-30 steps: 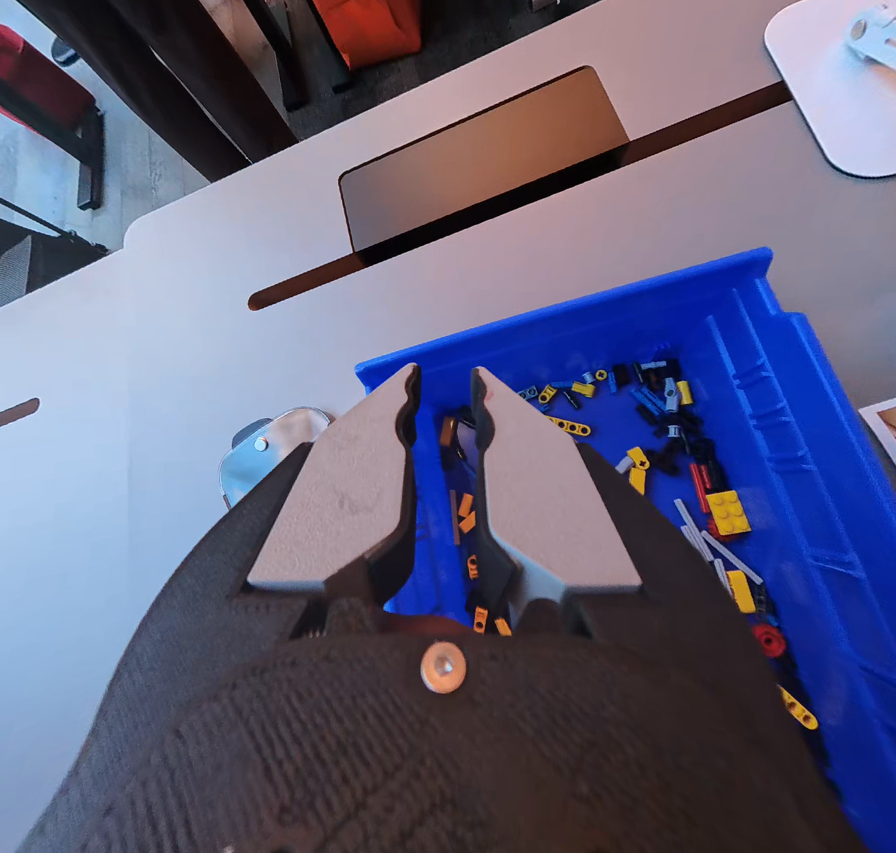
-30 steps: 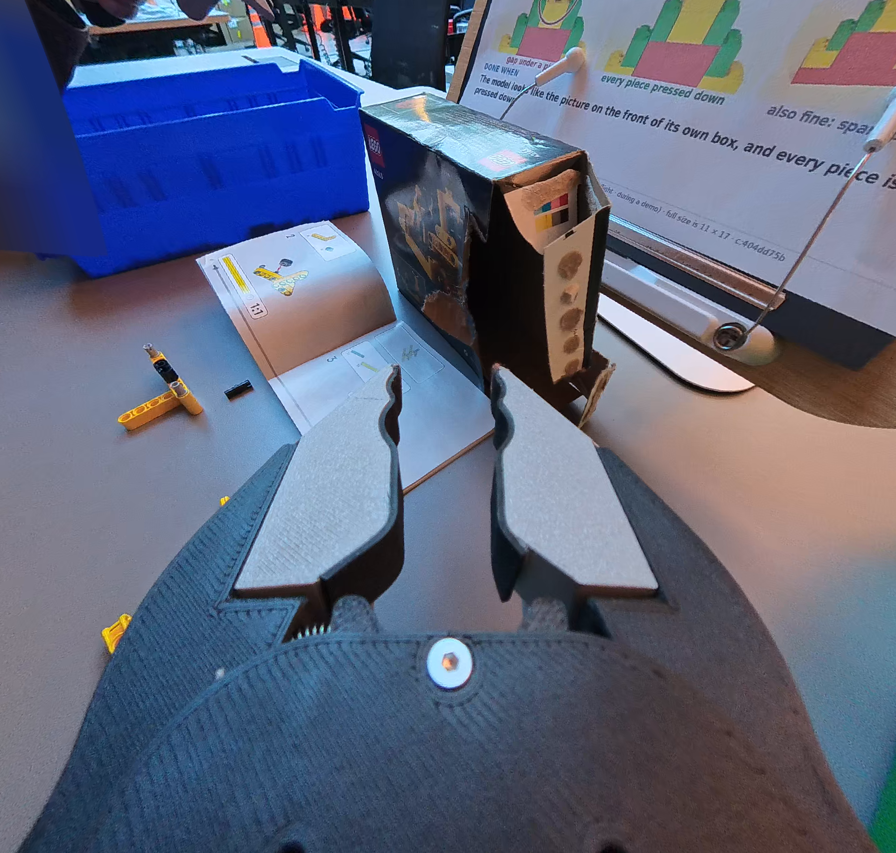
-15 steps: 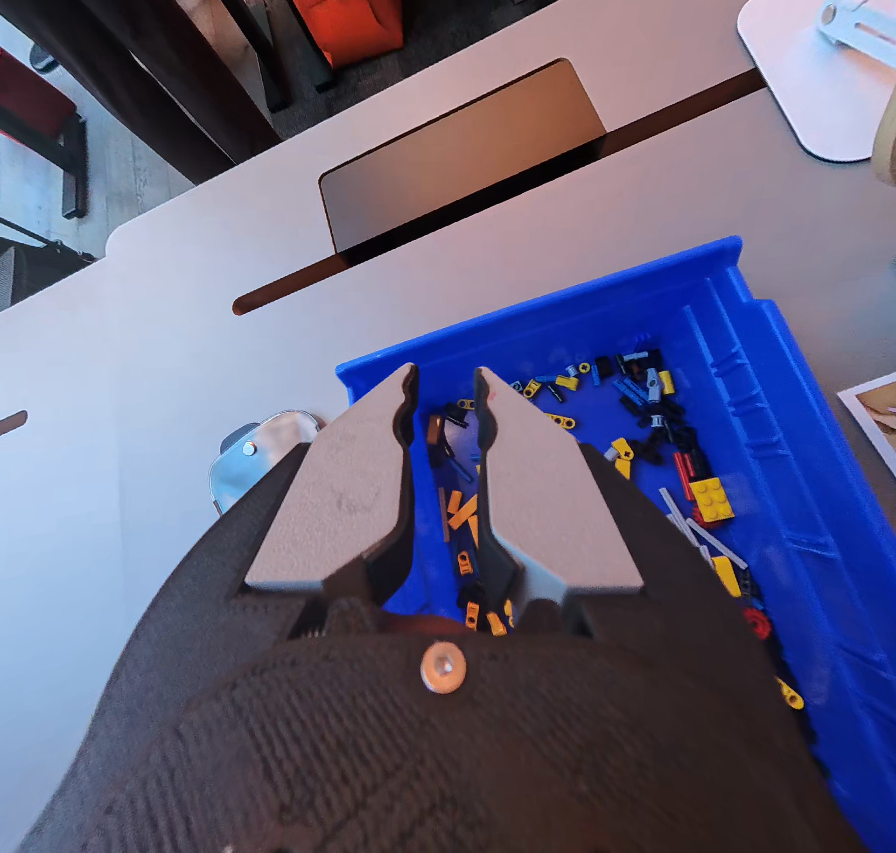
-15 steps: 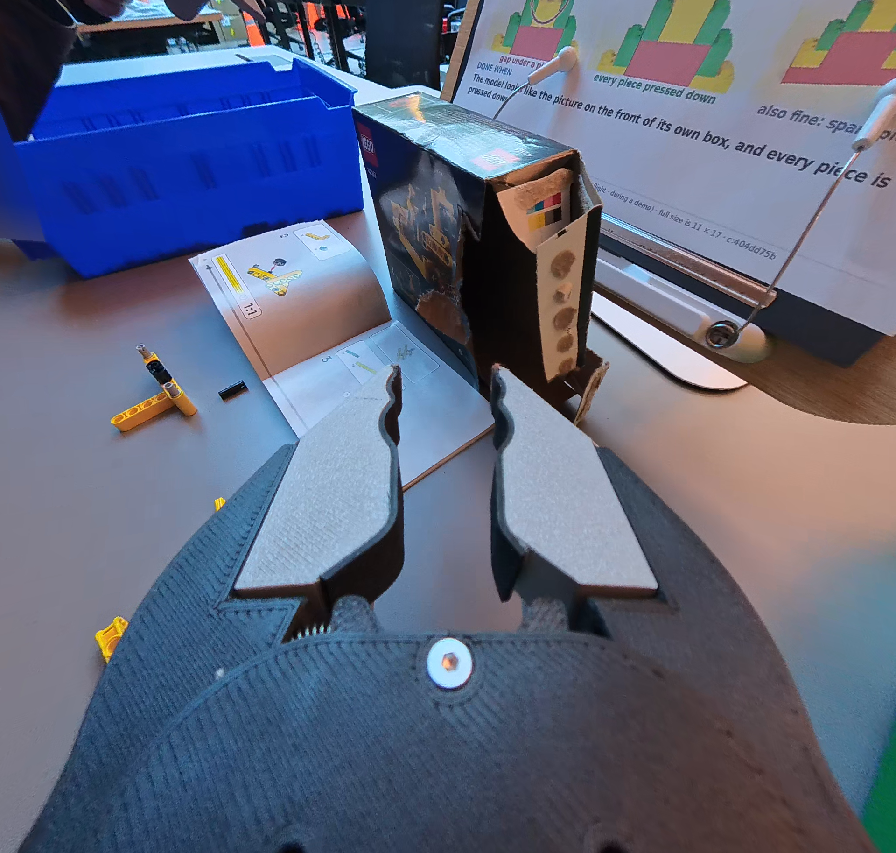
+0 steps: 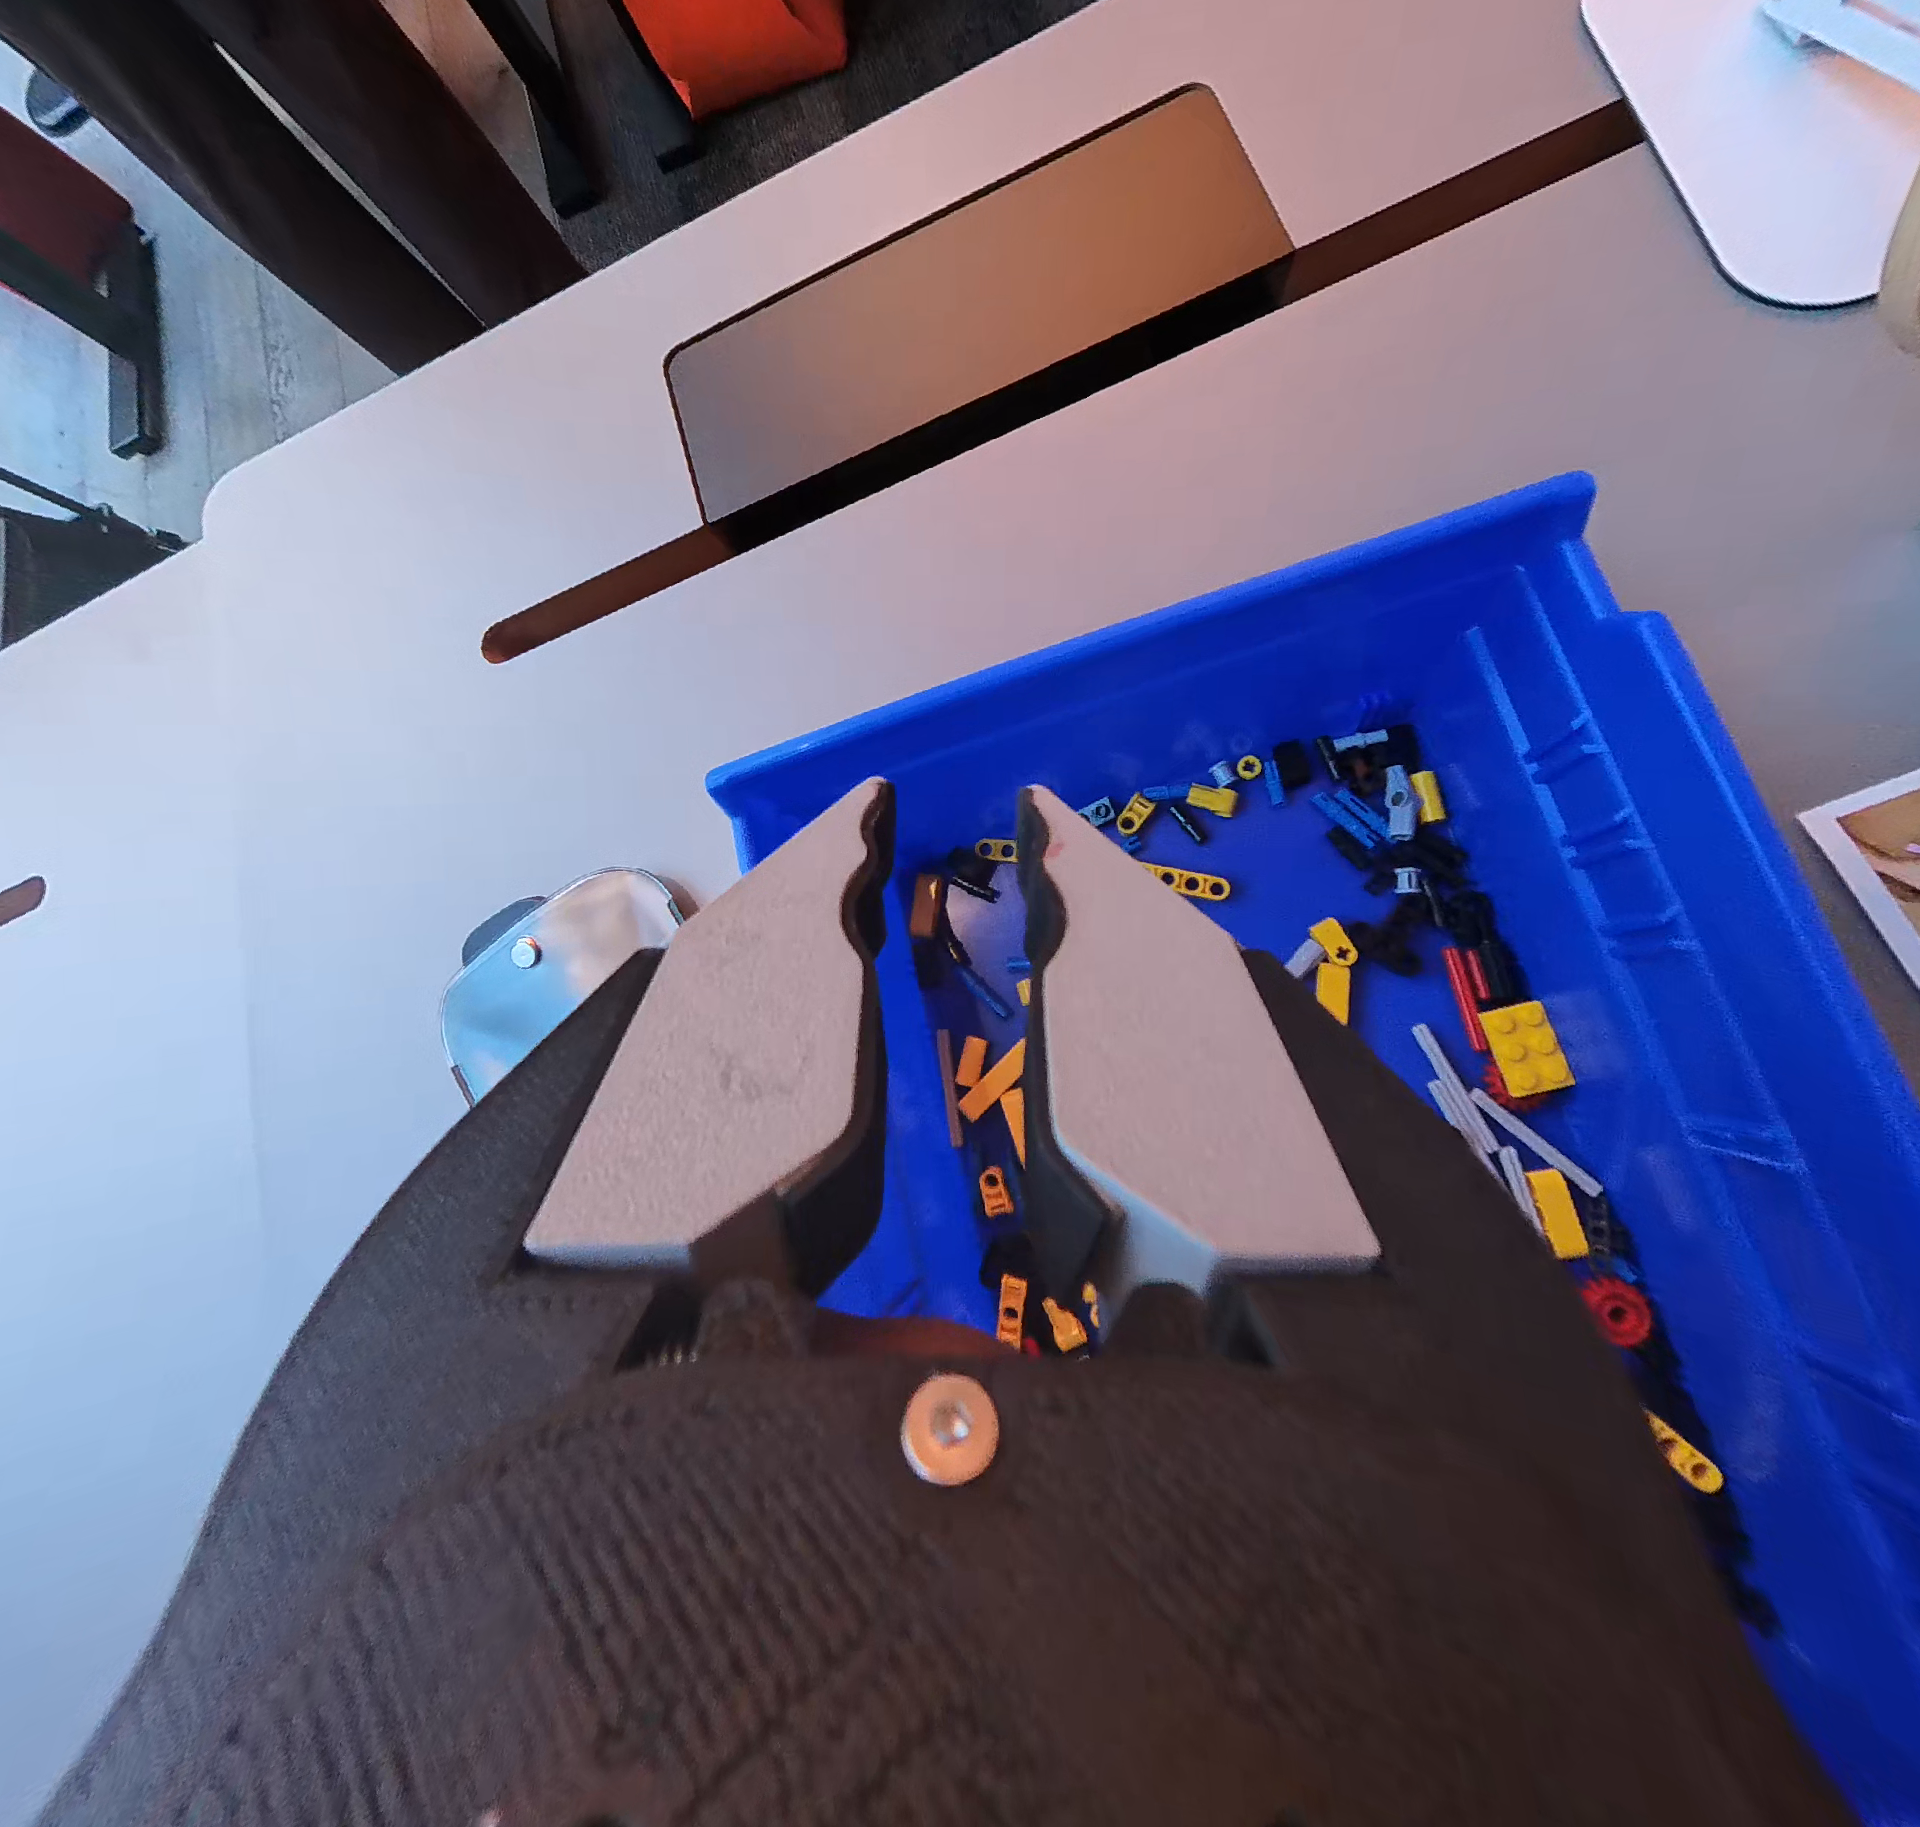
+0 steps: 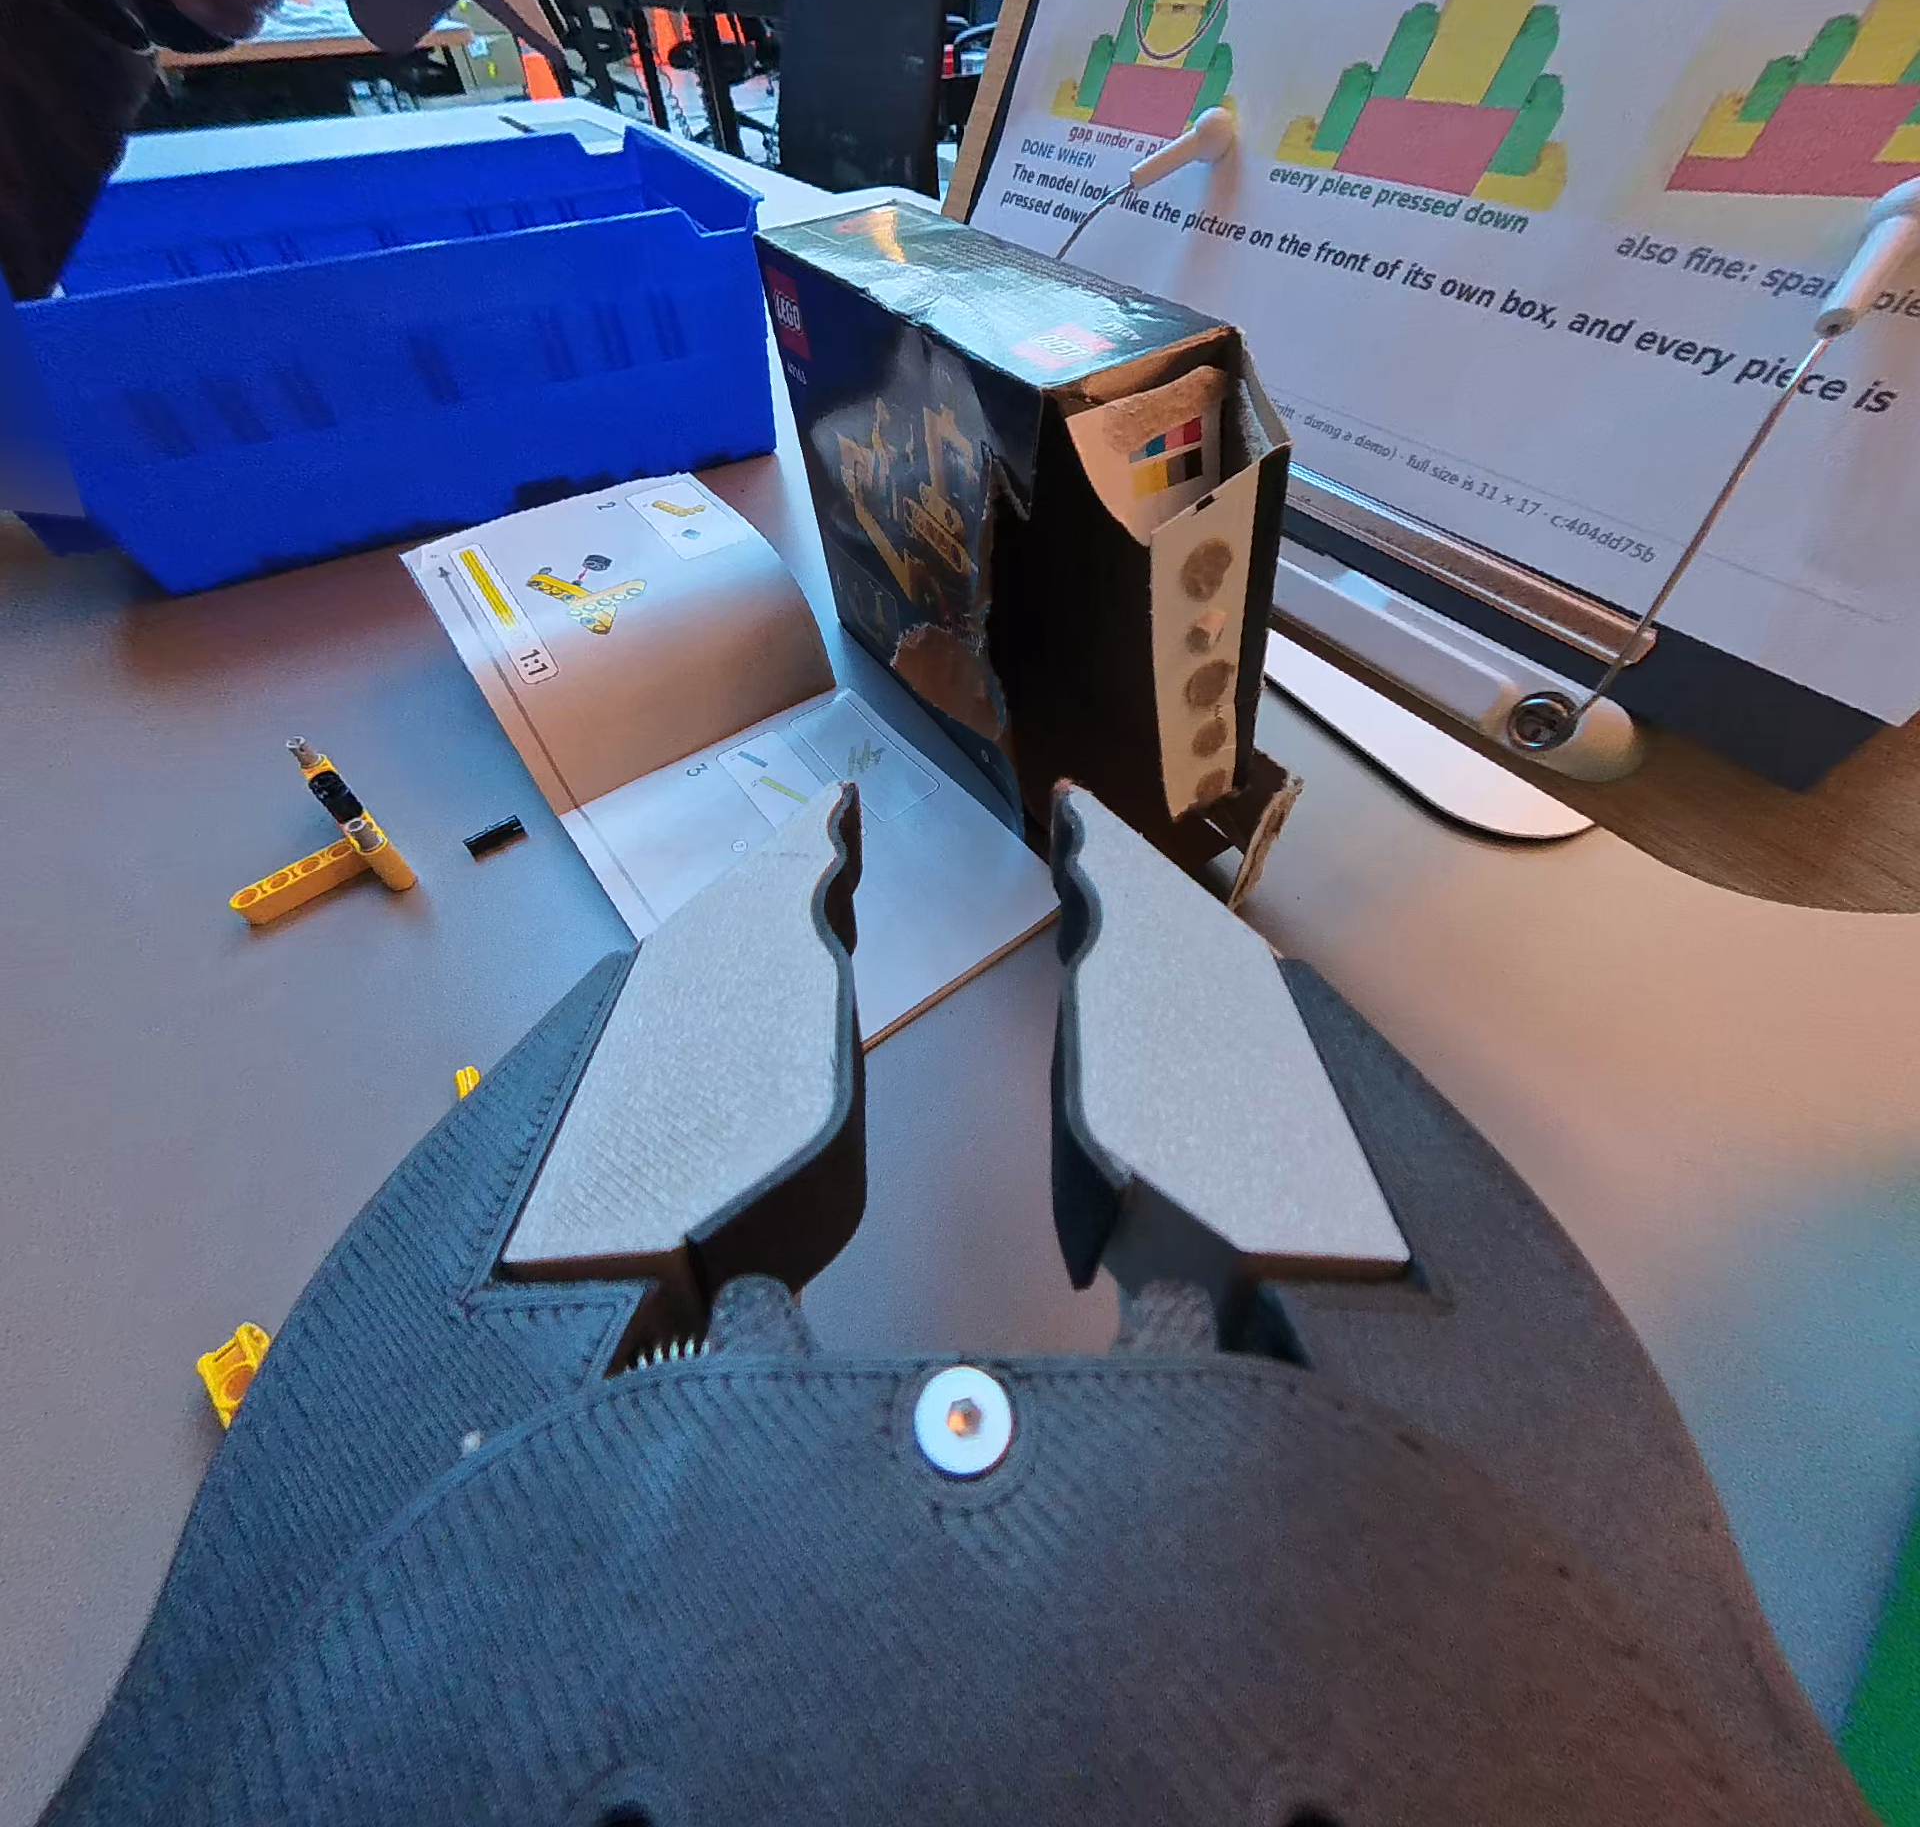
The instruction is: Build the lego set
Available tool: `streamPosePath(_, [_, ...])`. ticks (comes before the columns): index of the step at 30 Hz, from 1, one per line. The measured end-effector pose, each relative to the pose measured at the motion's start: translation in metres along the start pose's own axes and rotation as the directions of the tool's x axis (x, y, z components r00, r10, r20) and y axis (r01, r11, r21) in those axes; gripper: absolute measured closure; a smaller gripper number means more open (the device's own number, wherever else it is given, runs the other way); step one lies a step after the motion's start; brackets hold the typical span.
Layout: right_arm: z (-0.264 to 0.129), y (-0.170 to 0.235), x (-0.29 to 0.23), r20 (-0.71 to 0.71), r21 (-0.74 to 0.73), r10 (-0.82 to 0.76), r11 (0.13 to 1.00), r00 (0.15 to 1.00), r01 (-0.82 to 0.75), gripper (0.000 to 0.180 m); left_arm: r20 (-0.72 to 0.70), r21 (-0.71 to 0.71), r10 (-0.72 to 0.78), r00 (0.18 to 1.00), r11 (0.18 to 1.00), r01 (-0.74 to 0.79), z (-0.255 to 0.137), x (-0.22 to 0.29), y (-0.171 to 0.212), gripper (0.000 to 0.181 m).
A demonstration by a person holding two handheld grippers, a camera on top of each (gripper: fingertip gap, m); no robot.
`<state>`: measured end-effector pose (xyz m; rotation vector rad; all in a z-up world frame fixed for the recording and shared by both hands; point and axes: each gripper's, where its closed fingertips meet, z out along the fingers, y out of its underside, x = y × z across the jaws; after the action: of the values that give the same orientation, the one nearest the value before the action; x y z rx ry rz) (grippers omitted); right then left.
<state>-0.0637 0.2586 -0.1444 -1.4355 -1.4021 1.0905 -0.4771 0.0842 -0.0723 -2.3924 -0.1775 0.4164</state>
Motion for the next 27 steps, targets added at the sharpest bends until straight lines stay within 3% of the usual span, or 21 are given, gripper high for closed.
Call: streamPosePath(27, [-0.001,-0.001,0.004,-0.028,0.003,0.007,1.000,1.000,-0.007,0.143,-0.038,-0.019,0.064,0.997,0.998,-0.064,0.003,0.016,0.002,0.152])
